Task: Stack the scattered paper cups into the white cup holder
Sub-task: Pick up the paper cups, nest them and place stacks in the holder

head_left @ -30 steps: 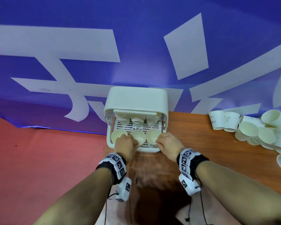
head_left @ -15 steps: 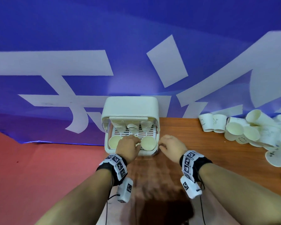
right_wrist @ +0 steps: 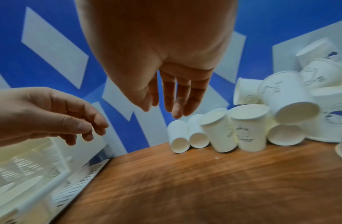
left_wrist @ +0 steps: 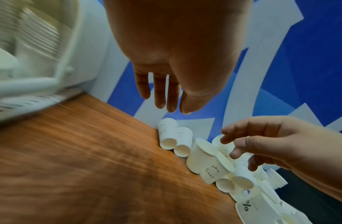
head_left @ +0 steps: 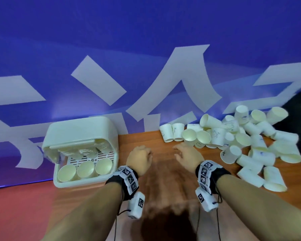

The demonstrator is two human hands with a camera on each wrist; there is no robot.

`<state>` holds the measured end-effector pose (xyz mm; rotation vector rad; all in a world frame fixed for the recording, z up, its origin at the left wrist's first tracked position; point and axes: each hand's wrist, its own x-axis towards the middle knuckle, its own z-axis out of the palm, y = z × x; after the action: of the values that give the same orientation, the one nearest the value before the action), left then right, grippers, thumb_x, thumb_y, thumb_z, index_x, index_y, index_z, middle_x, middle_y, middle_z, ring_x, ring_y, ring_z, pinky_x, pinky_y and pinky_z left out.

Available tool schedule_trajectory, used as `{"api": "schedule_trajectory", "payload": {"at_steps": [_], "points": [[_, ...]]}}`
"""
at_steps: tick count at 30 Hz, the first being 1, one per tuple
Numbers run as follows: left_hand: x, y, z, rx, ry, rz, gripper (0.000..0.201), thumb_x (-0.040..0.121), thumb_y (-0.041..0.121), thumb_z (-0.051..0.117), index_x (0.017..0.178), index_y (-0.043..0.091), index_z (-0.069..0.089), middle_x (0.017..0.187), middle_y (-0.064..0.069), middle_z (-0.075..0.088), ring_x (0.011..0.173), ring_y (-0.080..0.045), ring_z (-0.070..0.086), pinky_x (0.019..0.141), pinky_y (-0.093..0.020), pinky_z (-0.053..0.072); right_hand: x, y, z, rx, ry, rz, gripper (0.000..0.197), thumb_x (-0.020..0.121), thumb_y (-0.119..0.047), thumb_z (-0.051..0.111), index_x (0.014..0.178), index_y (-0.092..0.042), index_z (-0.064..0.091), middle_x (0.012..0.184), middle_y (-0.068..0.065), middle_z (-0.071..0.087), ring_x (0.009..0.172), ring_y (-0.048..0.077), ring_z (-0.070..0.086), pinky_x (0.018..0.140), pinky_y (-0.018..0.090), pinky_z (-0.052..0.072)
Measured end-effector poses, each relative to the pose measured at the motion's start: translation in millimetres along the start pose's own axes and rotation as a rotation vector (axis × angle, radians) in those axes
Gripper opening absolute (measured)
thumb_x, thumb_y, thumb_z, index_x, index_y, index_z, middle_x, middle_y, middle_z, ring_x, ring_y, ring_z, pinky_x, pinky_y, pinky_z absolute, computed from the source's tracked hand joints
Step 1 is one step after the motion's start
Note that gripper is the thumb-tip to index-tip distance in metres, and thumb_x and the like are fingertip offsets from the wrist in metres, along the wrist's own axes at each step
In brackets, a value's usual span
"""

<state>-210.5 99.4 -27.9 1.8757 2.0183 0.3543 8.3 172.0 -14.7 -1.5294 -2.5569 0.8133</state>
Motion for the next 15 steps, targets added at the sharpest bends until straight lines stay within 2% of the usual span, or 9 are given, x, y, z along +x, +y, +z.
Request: {"api": "schedule_trajectory", "payload": {"at_steps": [3, 6, 9, 11, 15], "points": [[30, 35, 21, -0.039, -0.006, 0.035, 0.021, 0.091, 0.026, 0.053, 0.106, 0.019, 0.066, 0.104, 0.0, 0.058, 0.101, -0.022, 0.054, 0.089, -0.036, 0.047, -1, 45, -18, 0.019, 0.007, 0.054, 0.037, 0.092, -0.029, 0.054, 0.129, -0.025, 0.055, 0.123, -0.002, 0.058, 0.106, 0.018, 0.059, 0.09, 0.035, 0.049], [58, 67, 45, -0.103, -0.021, 0.046, 0.023, 0.091, 0.022, 0.055, 0.11, 0.019, 0.066, 0.109, -0.001, 0.057, 0.105, -0.022, 0.054, 0.094, -0.037, 0.046, 4, 87, -36, 0.02, -0.006, 0.071, 0.037, 0.091, -0.025, 0.055, 0.128, -0.025, 0.056, 0.13, -0.004, 0.049, 0.112, 0.019, 0.056, 0.094, 0.036, 0.046], [79, 94, 67, -0.166, -0.072, 0.053, 0.024, 0.091, 0.021, 0.055, 0.113, 0.018, 0.063, 0.117, 0.0, 0.053, 0.109, -0.021, 0.054, 0.098, -0.038, 0.045, 11, 123, -46, -0.005, -0.037, 0.107, 0.039, 0.092, -0.024, 0.052, 0.131, -0.026, 0.054, 0.147, -0.005, 0.037, 0.122, 0.02, 0.051, 0.097, 0.034, 0.045], [92, 106, 79, -0.172, -0.113, 0.066, 0.028, 0.09, 0.02, 0.055, 0.117, 0.018, 0.061, 0.127, -0.001, 0.049, 0.115, -0.022, 0.051, 0.102, -0.036, 0.042, 15, 141, -46, -0.019, -0.066, 0.11, 0.04, 0.093, -0.025, 0.052, 0.133, -0.025, 0.053, 0.152, -0.006, 0.03, 0.128, 0.02, 0.047, 0.098, 0.031, 0.041], [112, 120, 97, -0.146, -0.211, 0.054, 0.042, 0.088, 0.018, 0.055, 0.13, 0.023, 0.057, 0.152, -0.002, 0.033, 0.132, -0.025, 0.043, 0.111, -0.035, 0.034, 21, 161, -45, -0.033, -0.14, 0.108, 0.046, 0.093, -0.028, 0.051, 0.139, -0.024, 0.045, 0.156, -0.006, 0.026, 0.134, 0.018, 0.041, 0.102, 0.029, 0.036]]}}
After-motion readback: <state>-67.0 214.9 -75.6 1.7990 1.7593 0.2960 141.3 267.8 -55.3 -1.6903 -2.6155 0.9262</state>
